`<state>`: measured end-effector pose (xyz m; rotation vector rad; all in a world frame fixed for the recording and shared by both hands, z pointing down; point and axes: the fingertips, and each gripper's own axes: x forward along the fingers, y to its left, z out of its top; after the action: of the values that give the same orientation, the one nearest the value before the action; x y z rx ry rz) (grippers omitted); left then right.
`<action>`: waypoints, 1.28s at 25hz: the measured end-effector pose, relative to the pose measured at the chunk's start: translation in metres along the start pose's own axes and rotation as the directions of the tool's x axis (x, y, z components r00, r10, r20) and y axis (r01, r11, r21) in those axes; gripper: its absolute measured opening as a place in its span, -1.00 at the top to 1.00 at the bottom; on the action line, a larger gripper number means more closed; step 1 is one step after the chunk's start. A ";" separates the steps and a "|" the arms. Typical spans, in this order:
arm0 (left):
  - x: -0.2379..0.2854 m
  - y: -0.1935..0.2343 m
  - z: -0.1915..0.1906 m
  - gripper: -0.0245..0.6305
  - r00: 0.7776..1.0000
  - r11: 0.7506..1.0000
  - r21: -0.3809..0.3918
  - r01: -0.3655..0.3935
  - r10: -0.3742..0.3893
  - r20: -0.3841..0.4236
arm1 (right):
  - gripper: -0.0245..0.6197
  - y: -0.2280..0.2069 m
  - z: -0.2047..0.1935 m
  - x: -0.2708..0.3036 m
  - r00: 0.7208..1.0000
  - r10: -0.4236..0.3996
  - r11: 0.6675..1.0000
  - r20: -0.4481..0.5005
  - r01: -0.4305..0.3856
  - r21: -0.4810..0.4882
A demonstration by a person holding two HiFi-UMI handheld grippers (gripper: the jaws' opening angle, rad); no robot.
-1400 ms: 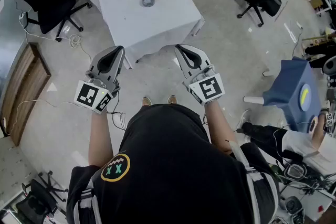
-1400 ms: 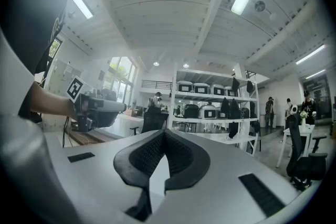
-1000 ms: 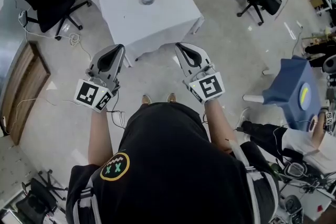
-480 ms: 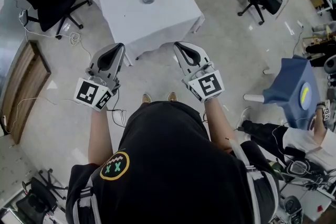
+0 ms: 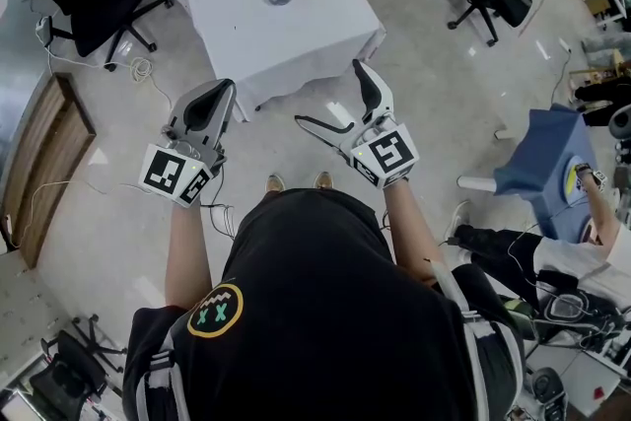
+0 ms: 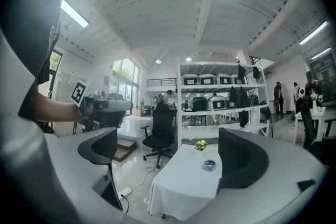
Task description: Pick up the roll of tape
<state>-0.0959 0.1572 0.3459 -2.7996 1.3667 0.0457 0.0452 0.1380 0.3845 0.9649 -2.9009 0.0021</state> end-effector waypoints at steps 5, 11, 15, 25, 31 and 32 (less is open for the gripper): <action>0.000 -0.001 0.000 0.87 1.000 1.000 0.000 0.000 0.000 -0.005 | -0.94 0.000 0.000 -0.001 1.000 -0.004 1.000 -0.004 0.004 -0.014; 0.003 0.000 0.000 0.87 1.000 1.000 0.005 0.002 -0.002 -0.003 | -0.94 -0.003 -0.001 0.000 1.000 -0.005 1.000 -0.009 0.005 -0.026; 0.004 0.000 0.001 0.87 1.000 1.000 0.005 0.002 -0.002 -0.002 | -0.93 -0.004 -0.001 0.000 1.000 -0.005 1.000 -0.011 0.004 -0.027; 0.009 -0.006 0.003 0.86 1.000 1.000 0.005 -0.002 0.002 -0.008 | -0.94 -0.007 0.000 -0.006 1.000 0.000 0.999 -0.014 0.000 -0.036; 0.019 -0.022 0.005 0.87 1.000 1.000 0.016 -0.016 0.016 -0.008 | -0.94 -0.015 0.001 -0.021 1.000 0.019 0.998 -0.005 -0.019 -0.058; 0.021 -0.027 0.006 0.87 1.000 1.000 0.020 -0.019 0.019 -0.007 | -0.93 -0.016 0.001 -0.025 1.000 0.021 0.998 -0.003 -0.022 -0.061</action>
<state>-0.0621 0.1575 0.3397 -2.7736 1.3881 0.0224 0.0752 0.1399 0.3812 0.9234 -2.8906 -0.0826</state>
